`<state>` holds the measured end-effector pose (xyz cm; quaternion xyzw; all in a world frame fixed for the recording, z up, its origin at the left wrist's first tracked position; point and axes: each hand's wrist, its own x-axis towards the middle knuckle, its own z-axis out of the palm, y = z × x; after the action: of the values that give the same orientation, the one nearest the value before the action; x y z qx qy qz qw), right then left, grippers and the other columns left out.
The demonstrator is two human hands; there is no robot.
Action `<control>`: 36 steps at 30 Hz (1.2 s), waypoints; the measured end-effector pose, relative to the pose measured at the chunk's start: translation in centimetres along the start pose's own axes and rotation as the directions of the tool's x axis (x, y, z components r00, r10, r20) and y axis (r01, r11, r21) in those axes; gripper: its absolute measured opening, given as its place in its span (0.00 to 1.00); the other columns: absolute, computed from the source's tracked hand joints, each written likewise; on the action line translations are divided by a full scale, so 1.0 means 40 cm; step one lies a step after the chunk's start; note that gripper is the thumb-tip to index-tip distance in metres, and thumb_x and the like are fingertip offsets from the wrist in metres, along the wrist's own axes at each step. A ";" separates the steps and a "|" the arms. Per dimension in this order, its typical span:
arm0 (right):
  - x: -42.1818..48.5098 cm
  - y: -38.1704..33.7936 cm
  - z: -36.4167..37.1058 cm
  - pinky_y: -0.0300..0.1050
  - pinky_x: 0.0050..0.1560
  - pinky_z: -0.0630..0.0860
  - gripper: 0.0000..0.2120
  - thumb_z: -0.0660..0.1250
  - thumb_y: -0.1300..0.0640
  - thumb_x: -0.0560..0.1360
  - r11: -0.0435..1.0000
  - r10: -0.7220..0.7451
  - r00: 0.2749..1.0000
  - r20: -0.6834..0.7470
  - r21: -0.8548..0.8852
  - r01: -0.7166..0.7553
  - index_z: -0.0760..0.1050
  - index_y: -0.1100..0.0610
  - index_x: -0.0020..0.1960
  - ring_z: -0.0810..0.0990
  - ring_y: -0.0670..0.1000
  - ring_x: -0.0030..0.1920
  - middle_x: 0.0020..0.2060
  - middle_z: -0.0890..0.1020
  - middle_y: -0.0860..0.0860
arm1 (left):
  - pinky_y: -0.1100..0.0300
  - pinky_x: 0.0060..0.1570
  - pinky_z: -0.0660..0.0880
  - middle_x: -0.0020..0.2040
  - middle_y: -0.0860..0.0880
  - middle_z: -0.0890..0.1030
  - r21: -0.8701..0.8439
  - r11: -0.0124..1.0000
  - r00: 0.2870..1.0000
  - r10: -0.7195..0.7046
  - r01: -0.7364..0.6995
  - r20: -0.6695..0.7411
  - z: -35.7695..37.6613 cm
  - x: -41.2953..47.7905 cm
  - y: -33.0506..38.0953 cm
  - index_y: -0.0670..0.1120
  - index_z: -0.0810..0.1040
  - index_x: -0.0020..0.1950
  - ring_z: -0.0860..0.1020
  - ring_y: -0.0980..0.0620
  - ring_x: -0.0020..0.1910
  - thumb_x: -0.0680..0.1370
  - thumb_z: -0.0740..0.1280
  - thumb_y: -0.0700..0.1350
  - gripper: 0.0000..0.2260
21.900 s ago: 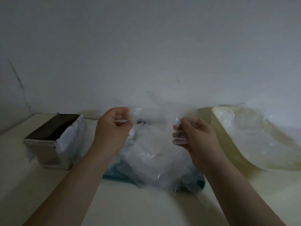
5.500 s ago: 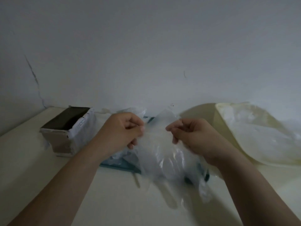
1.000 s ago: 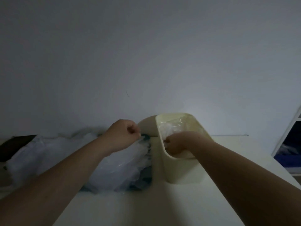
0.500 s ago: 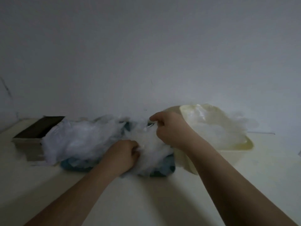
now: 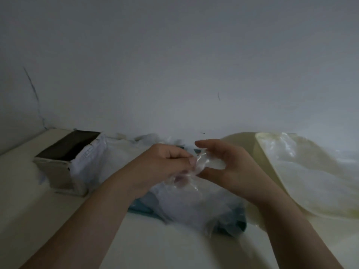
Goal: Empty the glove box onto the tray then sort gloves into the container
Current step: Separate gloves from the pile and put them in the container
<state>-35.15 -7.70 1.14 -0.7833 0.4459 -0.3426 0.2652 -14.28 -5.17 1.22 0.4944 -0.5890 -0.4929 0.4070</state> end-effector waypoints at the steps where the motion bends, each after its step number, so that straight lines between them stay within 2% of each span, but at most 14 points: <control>1: 0.006 0.001 0.002 0.39 0.55 0.80 0.14 0.80 0.54 0.71 0.998 0.014 1.000 -0.023 0.067 -0.012 0.85 0.49 0.56 0.85 0.42 0.51 0.48 0.87 0.44 | 0.54 0.46 0.78 0.46 0.43 0.86 -0.101 0.994 1.000 -0.028 0.028 0.001 -0.004 0.007 0.002 0.43 0.88 0.53 0.83 0.49 0.43 0.78 0.73 0.48 0.10; 3: 0.007 0.006 0.005 0.47 0.45 0.79 0.03 0.77 0.56 0.75 0.966 0.089 0.993 -0.075 0.251 -0.068 0.86 0.56 0.45 0.85 0.49 0.40 0.38 0.87 0.52 | 0.51 0.47 0.79 0.47 0.42 0.84 -0.382 0.920 0.996 -0.094 0.089 0.005 -0.010 0.026 0.003 0.42 0.87 0.55 0.82 0.47 0.43 0.73 0.74 0.58 0.21; 6: -0.001 0.019 0.016 0.49 0.40 0.78 0.09 0.74 0.57 0.77 0.858 0.276 0.959 -0.065 0.466 -0.215 0.84 0.64 0.44 0.81 0.55 0.36 0.38 0.84 0.65 | 0.48 0.49 0.81 0.45 0.44 0.82 -0.614 0.781 0.993 -0.105 0.111 0.046 -0.014 0.033 -0.012 0.43 0.87 0.57 0.81 0.48 0.44 0.69 0.73 0.66 0.30; 9: 0.002 0.021 0.027 0.52 0.42 0.79 0.06 0.73 0.61 0.78 0.785 0.344 0.939 0.001 0.549 -0.288 0.84 0.65 0.49 0.81 0.58 0.38 0.43 0.84 0.68 | 0.51 0.47 0.81 0.48 0.39 0.83 -0.456 0.884 0.995 -0.098 0.103 0.034 0.002 0.028 -0.041 0.43 0.87 0.55 0.82 0.46 0.46 0.70 0.79 0.60 0.24; 12: 0.006 0.022 0.039 0.50 0.37 0.78 0.06 0.73 0.61 0.77 0.721 0.328 0.944 0.026 0.639 -0.268 0.84 0.64 0.50 0.80 0.57 0.37 0.41 0.84 0.62 | 0.59 0.38 0.79 0.41 0.41 0.84 -0.322 0.945 0.997 -0.072 0.060 -0.024 0.022 0.020 -0.046 0.42 0.86 0.50 0.82 0.48 0.39 0.78 0.75 0.48 0.10; 15: 0.007 0.027 0.052 0.45 0.30 0.67 0.14 0.72 0.53 0.79 0.714 0.381 0.924 -0.034 0.645 -0.271 0.81 0.63 0.40 0.70 0.54 0.28 0.32 0.75 0.61 | 0.61 0.28 0.73 0.32 0.45 0.80 -0.220 0.975 0.995 -0.053 0.035 -0.079 0.030 0.021 -0.045 0.44 0.83 0.40 0.77 0.51 0.29 0.79 0.74 0.48 0.10; 18: 0.010 0.034 0.052 0.47 0.33 0.66 0.16 0.71 0.51 0.80 0.657 0.443 0.892 -0.083 0.707 -0.261 0.83 0.62 0.41 0.67 0.54 0.29 0.30 0.73 0.59 | 0.64 0.24 0.63 0.27 0.48 0.75 -0.122 0.992 0.988 -0.048 0.031 -0.144 0.015 0.026 -0.050 0.49 0.79 0.32 0.68 0.53 0.23 0.79 0.74 0.51 0.16; 21: 0.006 0.038 0.028 0.38 0.24 0.62 0.19 0.69 0.50 0.81 0.759 0.447 0.875 -0.188 0.597 -0.260 0.79 0.58 0.35 0.64 0.50 0.23 0.23 0.70 0.53 | 0.65 0.22 0.60 0.26 0.49 0.73 -0.023 1.000 0.967 0.015 -0.021 -0.256 -0.019 0.031 -0.058 0.48 0.84 0.38 0.64 0.53 0.22 0.80 0.73 0.48 0.12; 24: -0.001 0.041 -0.004 0.37 0.23 0.62 0.23 0.69 0.49 0.81 0.887 0.366 0.887 -0.281 0.393 -0.241 0.75 0.63 0.33 0.65 0.49 0.23 0.22 0.70 0.51 | 0.64 0.26 0.69 0.28 0.54 0.78 0.241 0.962 0.881 0.223 -0.130 -0.417 -0.049 0.049 -0.090 0.46 0.85 0.42 0.71 0.57 0.23 0.81 0.72 0.47 0.09; 27: -0.006 0.019 -0.025 0.35 0.24 0.64 0.21 0.69 0.47 0.80 0.943 0.269 0.941 -0.206 0.254 -0.214 0.78 0.58 0.32 0.67 0.47 0.22 0.21 0.74 0.50 | 0.66 0.41 0.75 0.38 0.57 0.83 0.570 0.777 0.839 0.478 -0.267 -0.260 -0.032 0.078 -0.141 0.50 0.84 0.44 0.79 0.60 0.37 0.79 0.72 0.44 0.05; 29: -0.014 -0.001 -0.026 0.35 0.27 0.67 0.17 0.70 0.48 0.80 0.966 0.209 0.976 -0.054 0.168 -0.197 0.81 0.55 0.36 0.69 0.46 0.24 0.23 0.78 0.51 | 0.60 0.54 0.77 0.51 0.56 0.83 0.689 0.657 0.906 0.423 -0.305 -0.002 -0.007 0.103 -0.186 0.52 0.84 0.50 0.80 0.58 0.51 0.78 0.68 0.46 0.05; 31: -0.023 -0.013 -0.022 0.38 0.32 0.71 0.11 0.71 0.50 0.80 0.983 0.152 0.981 0.118 0.083 -0.163 0.84 0.50 0.40 0.73 0.46 0.26 0.26 0.82 0.52 | 0.55 0.68 0.74 0.62 0.56 0.81 0.749 0.603 0.959 0.226 -0.275 0.170 0.007 0.111 -0.221 0.55 0.82 0.58 0.76 0.55 0.66 0.76 0.65 0.53 0.13; 33: -0.029 -0.019 -0.022 0.40 0.38 0.74 0.08 0.71 0.52 0.80 0.992 0.112 0.955 0.275 0.025 -0.124 0.85 0.48 0.43 0.76 0.47 0.29 0.27 0.83 0.53 | 0.51 0.72 0.71 0.58 0.53 0.82 0.755 0.610 0.970 0.115 -0.239 0.214 0.009 0.103 -0.234 0.55 0.81 0.57 0.73 0.52 0.71 0.75 0.64 0.55 0.14; 36: -0.035 -0.034 -0.030 0.35 0.37 0.73 0.07 0.72 0.53 0.80 0.996 0.087 0.907 0.412 -0.027 -0.083 0.85 0.48 0.43 0.76 0.45 0.29 0.28 0.83 0.53 | 0.52 0.70 0.72 0.63 0.51 0.82 0.752 0.628 0.979 0.163 -0.201 0.125 0.009 0.083 -0.206 0.55 0.84 0.60 0.73 0.53 0.72 0.78 0.69 0.54 0.12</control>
<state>-35.90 -5.98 2.47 -0.8190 0.4151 -0.1556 0.3643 -13.75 -8.57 -6.97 0.5461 -0.7971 -0.1675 0.1961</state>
